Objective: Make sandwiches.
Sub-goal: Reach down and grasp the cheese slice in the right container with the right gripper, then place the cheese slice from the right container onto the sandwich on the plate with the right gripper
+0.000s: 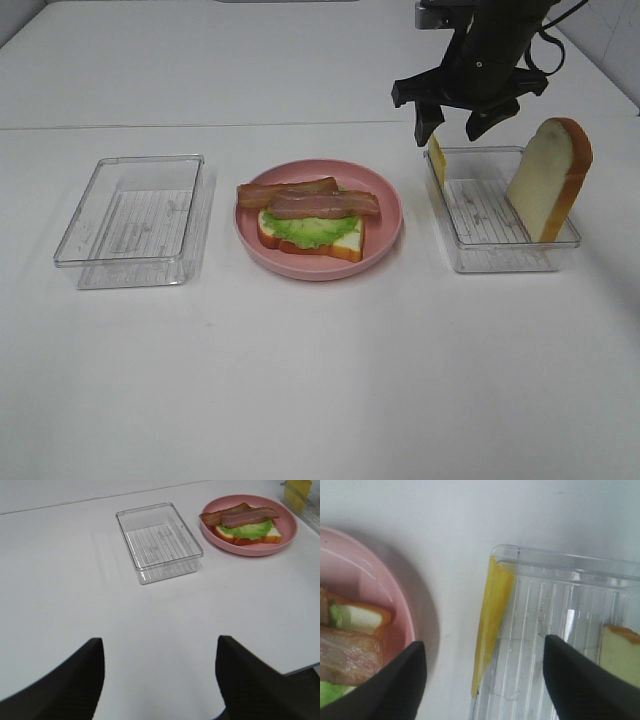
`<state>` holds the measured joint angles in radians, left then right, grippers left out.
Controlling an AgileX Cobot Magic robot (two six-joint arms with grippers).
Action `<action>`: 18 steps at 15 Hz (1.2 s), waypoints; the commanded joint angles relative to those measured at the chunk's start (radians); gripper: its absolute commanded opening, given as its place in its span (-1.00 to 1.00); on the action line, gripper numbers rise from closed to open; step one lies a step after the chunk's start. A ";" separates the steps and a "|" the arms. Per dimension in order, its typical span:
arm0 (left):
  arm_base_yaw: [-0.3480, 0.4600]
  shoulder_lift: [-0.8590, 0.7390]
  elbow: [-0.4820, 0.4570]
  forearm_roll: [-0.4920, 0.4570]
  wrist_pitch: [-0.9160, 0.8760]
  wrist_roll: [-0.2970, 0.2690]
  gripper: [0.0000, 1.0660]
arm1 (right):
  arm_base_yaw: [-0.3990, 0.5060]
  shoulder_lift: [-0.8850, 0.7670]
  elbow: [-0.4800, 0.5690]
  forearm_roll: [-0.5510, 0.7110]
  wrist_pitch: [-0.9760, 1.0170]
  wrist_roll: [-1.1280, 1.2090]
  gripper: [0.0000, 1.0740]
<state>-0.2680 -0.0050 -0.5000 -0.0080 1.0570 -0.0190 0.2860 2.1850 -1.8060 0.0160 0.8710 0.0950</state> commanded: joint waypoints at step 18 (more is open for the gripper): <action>-0.001 -0.022 0.003 0.003 -0.012 0.002 0.16 | -0.001 -0.074 -0.039 0.073 0.046 -0.017 -1.00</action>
<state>-0.2680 -0.0050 -0.5000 -0.0080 1.0570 -0.0190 0.2820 2.1250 -1.8390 0.0820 0.9120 0.0890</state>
